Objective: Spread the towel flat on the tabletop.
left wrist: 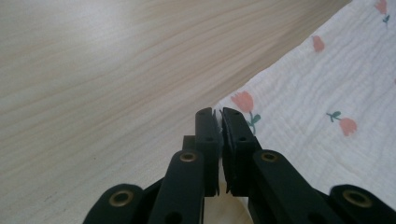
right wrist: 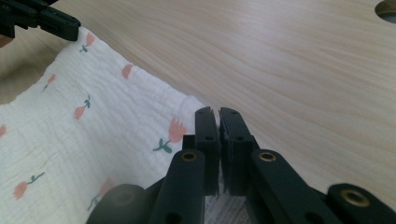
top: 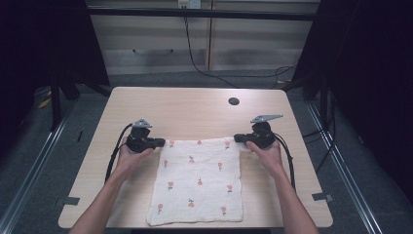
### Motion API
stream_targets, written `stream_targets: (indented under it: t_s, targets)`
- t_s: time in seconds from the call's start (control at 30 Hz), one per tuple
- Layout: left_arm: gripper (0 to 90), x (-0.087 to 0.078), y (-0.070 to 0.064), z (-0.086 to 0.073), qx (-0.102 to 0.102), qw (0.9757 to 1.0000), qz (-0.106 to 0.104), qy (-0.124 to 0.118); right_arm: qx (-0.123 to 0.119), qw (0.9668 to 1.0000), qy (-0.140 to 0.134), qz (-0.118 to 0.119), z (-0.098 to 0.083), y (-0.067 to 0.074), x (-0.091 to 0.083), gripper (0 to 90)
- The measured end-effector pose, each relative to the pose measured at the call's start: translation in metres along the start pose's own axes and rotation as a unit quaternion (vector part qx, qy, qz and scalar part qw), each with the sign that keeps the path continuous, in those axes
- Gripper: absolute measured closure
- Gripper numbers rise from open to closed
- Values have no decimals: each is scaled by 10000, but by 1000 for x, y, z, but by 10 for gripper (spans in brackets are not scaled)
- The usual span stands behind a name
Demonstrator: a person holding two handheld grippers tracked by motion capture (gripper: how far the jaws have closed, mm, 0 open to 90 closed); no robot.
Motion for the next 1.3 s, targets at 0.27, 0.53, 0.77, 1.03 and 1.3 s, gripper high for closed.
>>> stream_targets:
  t_s: [0.27,0.53,0.77,1.03,1.3]
  targets:
    - [861,-18,0,16,45,9995,-12,-302,-116,9999,-61,-13,18,1,-10,872]
    - [861,-37,1,29,61,9986,34,-524,-199,9996,-160,-74,37,2,-14,872]
    - [862,-55,0,47,178,9969,78,-767,-257,9986,-468,-55,56,4,-25,873]
    - [861,-60,-4,47,229,9957,62,-894,-371,9976,-580,-46,60,9,-36,875]
    - [861,-51,-10,34,220,9956,-75,-903,-430,9978,-510,52,45,11,-36,875]
Point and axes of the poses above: each handheld gripper's, and its own axes: x roughly forward along the jaws, z roughly out of its top, y roughly to its left, the point moved 1 cm from there along x, roughly forward along the jaws, and after that the axes turned 1 degree about x, right-handed, at the moved point
